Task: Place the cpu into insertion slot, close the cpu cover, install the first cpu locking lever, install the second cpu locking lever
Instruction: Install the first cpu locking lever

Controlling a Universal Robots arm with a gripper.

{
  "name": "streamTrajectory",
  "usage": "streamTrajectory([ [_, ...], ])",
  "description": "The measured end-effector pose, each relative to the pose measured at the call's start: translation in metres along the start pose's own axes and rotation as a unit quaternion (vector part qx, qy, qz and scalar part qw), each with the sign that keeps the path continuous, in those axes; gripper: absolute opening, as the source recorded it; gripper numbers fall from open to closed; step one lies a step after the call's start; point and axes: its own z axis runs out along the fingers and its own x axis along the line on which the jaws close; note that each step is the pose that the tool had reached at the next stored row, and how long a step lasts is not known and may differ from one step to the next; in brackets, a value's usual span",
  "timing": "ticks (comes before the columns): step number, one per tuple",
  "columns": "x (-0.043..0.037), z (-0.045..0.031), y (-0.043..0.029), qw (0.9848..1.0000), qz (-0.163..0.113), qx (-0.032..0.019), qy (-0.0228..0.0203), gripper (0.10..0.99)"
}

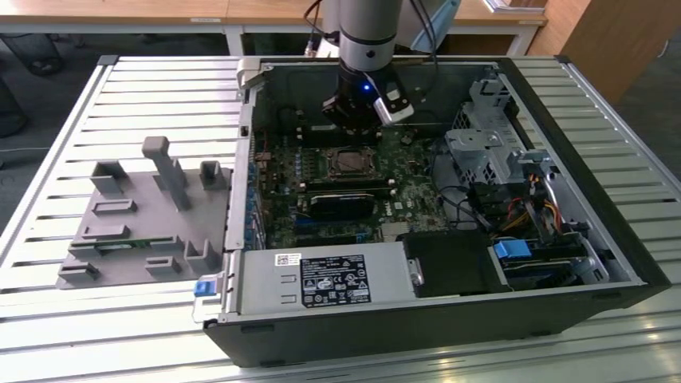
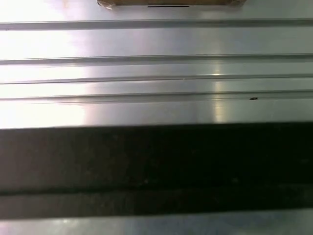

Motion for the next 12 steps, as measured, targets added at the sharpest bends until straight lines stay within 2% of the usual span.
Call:
streamTrajectory([
  [8, -0.0001, 0.0038, 0.0002, 1.0000, 0.000, 0.0068, -0.0002, 0.106],
  [12, -0.0001, 0.0035, 0.0002, 1.0000, 0.000, 0.0069, -0.0003, 0.106],
])
